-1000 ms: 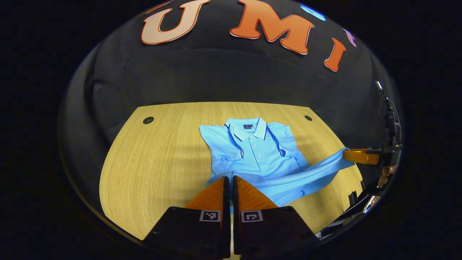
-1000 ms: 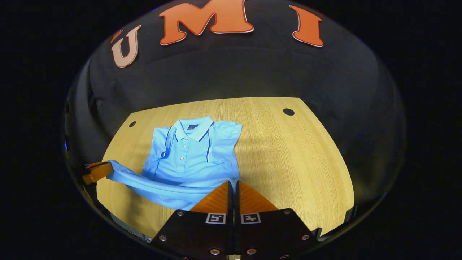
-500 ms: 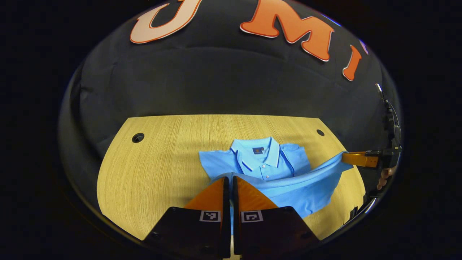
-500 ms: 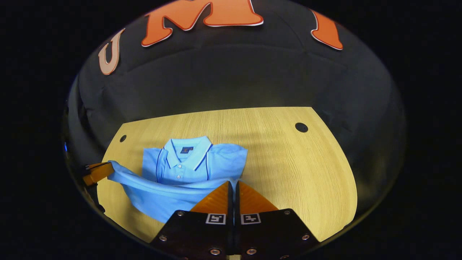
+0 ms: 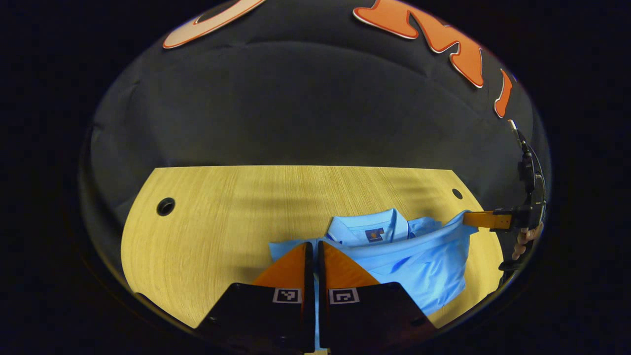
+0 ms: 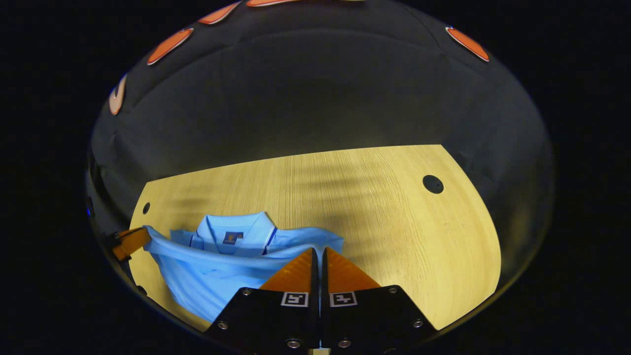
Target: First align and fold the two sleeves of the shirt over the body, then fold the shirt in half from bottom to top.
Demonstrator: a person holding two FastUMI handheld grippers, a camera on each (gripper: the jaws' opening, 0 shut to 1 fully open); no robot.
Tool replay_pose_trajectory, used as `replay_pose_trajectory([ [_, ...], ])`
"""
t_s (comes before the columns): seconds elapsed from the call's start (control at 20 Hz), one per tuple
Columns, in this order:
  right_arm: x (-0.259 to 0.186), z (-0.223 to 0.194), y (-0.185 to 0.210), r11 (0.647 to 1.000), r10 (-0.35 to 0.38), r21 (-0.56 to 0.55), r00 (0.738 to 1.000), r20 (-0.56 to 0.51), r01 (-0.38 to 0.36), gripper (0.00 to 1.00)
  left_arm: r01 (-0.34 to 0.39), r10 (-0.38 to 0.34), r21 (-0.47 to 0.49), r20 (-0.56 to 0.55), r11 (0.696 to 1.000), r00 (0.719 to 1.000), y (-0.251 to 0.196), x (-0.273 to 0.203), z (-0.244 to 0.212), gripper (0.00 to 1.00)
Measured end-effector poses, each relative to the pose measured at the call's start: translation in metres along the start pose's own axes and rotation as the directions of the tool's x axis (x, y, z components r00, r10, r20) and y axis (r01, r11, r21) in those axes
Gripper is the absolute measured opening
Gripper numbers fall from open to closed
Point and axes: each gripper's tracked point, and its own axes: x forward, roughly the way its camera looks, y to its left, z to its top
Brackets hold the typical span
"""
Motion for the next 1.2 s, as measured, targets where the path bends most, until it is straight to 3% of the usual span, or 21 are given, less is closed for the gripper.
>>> replay_pose_trajectory([
  [0.25,0.02,0.013,0.008,0.995,0.045,0.093,0.999,-0.001,-0.045,0.05,-0.057,0.057,0.051,-0.004,0.997,0.998,0.02,0.028,0.006,0.07],
  [0.3,0.018,0.012,0.01,0.992,0.061,0.107,0.998,-0.01,-0.06,0.08,-0.072,0.073,0.057,-0.016,0.996,0.997,0.023,0.03,0.004,0.12],
  [0.4,0.012,0.018,0.003,0.997,0.051,0.055,0.998,0.028,-0.052,0.16,-0.072,0.073,0.04,-0.025,0.997,0.997,0.021,0.025,0.001,0.65],
  [0.45,0.005,0.024,0.0,0.999,0.047,0.021,0.997,0.056,-0.048,0.36,-0.069,0.069,0.027,-0.015,0.997,0.997,0.016,0.018,0.005,0.92],
  [0.5,-0.004,0.028,0.0,0.999,0.049,0.0,0.996,0.08,-0.049,0.39,-0.072,0.072,0.024,0.001,0.997,0.997,0.016,0.009,0.008,0.94],
  [0.55,-0.016,0.031,0.002,0.999,0.054,-0.015,0.994,0.095,-0.053,0.57,-0.081,0.08,0.029,0.017,0.996,0.997,0.013,-0.001,0.012,0.96],
  [0.65,-0.038,0.032,0.004,0.998,0.061,-0.04,0.989,0.134,-0.056,0.8,-0.096,0.094,0.036,0.041,0.995,0.995,0.006,-0.025,0.018,1.0],
  [0.75,-0.061,0.032,0.007,0.996,0.079,-0.059,0.984,0.16,-0.07,0.9,-0.114,0.111,0.038,0.074,0.993,0.991,0.001,-0.05,0.023,1.0],
  [1.0,-0.128,0.014,0.012,0.986,0.147,-0.107,0.968,0.201,-0.128,0.97,-0.129,0.122,0.034,0.174,0.991,0.977,-0.028,-0.121,0.032,1.0],
  [1.2,-0.182,0.009,-0.005,0.982,0.161,-0.142,0.942,0.295,-0.123,0.98,-0.159,0.132,0.066,0.305,0.985,0.943,-0.052,-0.172,0.042,1.0],
])
